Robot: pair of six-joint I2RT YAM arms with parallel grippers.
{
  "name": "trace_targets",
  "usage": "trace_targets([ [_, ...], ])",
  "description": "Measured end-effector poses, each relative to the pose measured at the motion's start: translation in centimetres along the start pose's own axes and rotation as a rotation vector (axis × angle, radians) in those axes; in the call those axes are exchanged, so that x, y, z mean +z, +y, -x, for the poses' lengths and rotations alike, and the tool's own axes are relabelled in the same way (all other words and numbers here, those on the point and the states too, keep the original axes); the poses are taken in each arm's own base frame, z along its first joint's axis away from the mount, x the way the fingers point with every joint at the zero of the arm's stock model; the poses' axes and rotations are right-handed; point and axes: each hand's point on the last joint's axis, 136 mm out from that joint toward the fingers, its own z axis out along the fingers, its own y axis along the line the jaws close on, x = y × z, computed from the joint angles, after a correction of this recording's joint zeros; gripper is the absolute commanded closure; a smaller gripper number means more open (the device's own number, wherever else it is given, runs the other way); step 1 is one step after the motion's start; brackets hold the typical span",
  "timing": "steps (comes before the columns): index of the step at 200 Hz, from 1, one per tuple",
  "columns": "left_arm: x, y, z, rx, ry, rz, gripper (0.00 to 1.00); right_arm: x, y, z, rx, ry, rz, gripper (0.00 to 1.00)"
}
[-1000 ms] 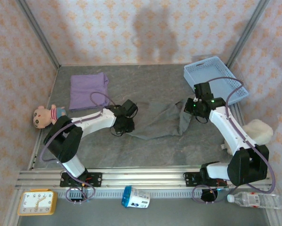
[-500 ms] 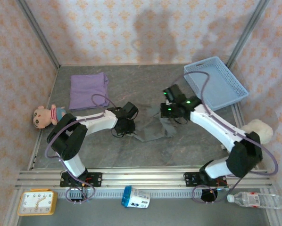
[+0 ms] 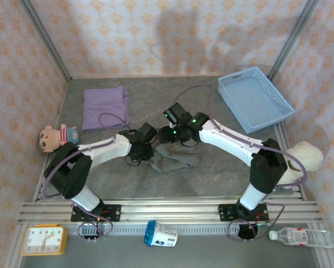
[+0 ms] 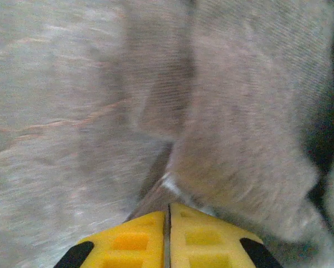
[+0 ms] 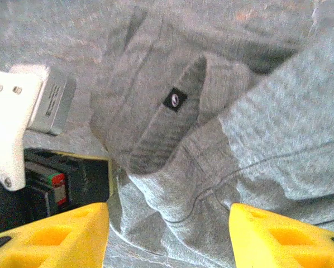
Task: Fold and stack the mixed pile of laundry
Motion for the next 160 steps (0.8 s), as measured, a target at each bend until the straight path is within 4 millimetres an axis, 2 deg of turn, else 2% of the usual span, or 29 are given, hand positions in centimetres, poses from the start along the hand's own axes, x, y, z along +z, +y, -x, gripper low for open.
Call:
trace_targets([
  [6,-0.5,0.5,0.3,-0.004,-0.012,0.008,0.76,-0.6,-0.2,0.5,0.011,-0.017,0.006,0.42],
  [19,-1.9,1.3,0.8,-0.003,-0.042,0.02,0.61,-2.1,-1.0,1.8,0.044,-0.063,0.013,0.42],
  [37,-3.7,1.8,1.4,0.019,-0.076,0.024,0.46,-4.6,-3.1,3.7,0.1,-0.141,0.0,0.42],
  [53,-5.1,1.2,2.1,0.034,-0.098,-0.005,0.39,-6.2,-5.3,4.8,0.149,-0.195,-0.029,0.42],
  [78,-6.6,-1.5,3.2,0.044,-0.115,-0.108,0.34,-6.6,-9.0,4.9,0.227,-0.214,-0.097,0.42],
  [111,-7.1,-6.3,5.5,0.074,-0.136,-0.213,0.33,-5.0,-13.1,2.7,0.325,-0.157,-0.17,0.42],
  [127,-6.4,-8.8,6.6,0.099,-0.137,-0.243,0.33,-4.3,-14.1,1.7,0.352,-0.131,-0.188,0.42],
  [160,-4.6,-12.7,7.8,0.166,-0.114,-0.264,0.33,-3.6,-15.0,0.0,0.386,-0.098,-0.21,0.44],
])
